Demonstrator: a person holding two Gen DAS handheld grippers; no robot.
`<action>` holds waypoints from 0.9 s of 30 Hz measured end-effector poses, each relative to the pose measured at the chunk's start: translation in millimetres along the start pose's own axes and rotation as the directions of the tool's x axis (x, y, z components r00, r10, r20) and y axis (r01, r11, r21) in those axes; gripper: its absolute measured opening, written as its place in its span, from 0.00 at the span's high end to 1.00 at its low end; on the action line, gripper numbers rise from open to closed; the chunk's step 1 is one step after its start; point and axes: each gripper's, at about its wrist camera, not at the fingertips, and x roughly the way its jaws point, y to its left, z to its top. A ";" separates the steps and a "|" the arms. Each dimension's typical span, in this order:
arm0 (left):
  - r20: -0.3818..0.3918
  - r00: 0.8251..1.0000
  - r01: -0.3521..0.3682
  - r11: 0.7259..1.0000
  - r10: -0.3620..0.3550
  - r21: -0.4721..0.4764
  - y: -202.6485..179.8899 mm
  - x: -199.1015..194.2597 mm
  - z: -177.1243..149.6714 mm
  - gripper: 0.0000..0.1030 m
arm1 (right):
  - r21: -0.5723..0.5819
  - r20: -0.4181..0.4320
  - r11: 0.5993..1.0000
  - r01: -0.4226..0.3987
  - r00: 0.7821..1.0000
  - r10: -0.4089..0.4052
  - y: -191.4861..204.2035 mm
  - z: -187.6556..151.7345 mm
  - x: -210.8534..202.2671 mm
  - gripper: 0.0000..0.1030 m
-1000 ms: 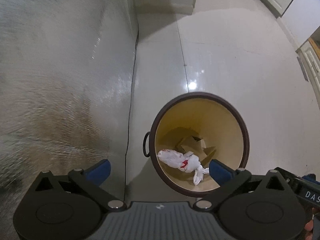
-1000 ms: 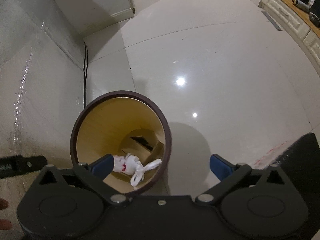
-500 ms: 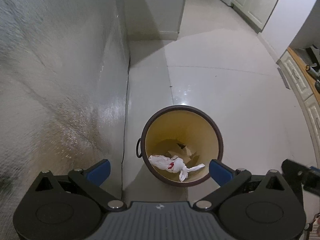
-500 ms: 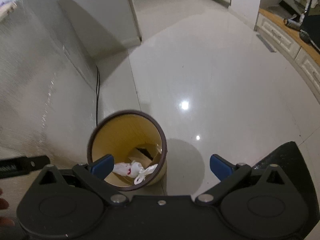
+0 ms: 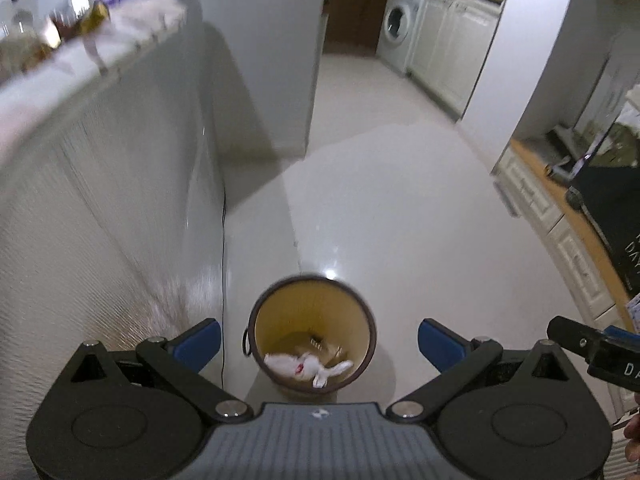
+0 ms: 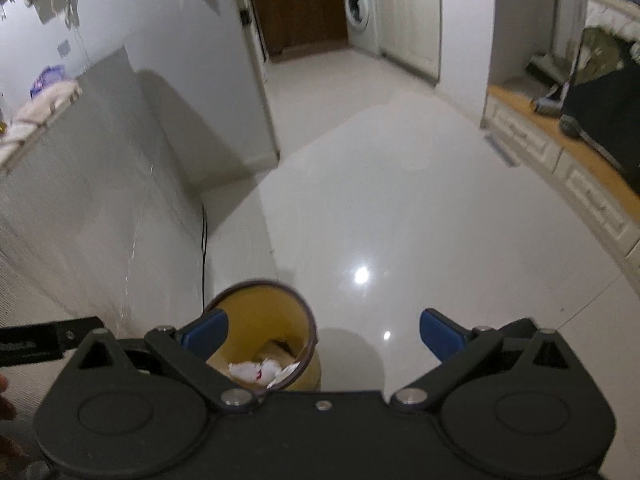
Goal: Collect trash
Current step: 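Raise both tools from the bin and move back toward the table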
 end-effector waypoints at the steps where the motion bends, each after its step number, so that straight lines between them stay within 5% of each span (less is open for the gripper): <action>1: 0.020 1.000 0.002 1.000 -0.003 0.004 -2.2 -10.8 1.3 0.00 | 0.004 0.016 1.000 -0.004 1.000 0.003 -1.2 1.4 -8.7 0.00; 13: 0.229 0.973 0.006 1.000 -0.010 0.015 -10.8 -123.3 -0.3 0.00 | -0.023 0.209 0.999 -0.048 0.977 0.051 8.4 12.7 -110.9 0.00; 27: 0.451 0.892 -0.042 0.999 0.034 0.008 16.6 -235.7 -4.5 0.00 | -0.123 0.338 0.983 -0.133 0.926 0.168 57.9 24.8 -183.6 0.00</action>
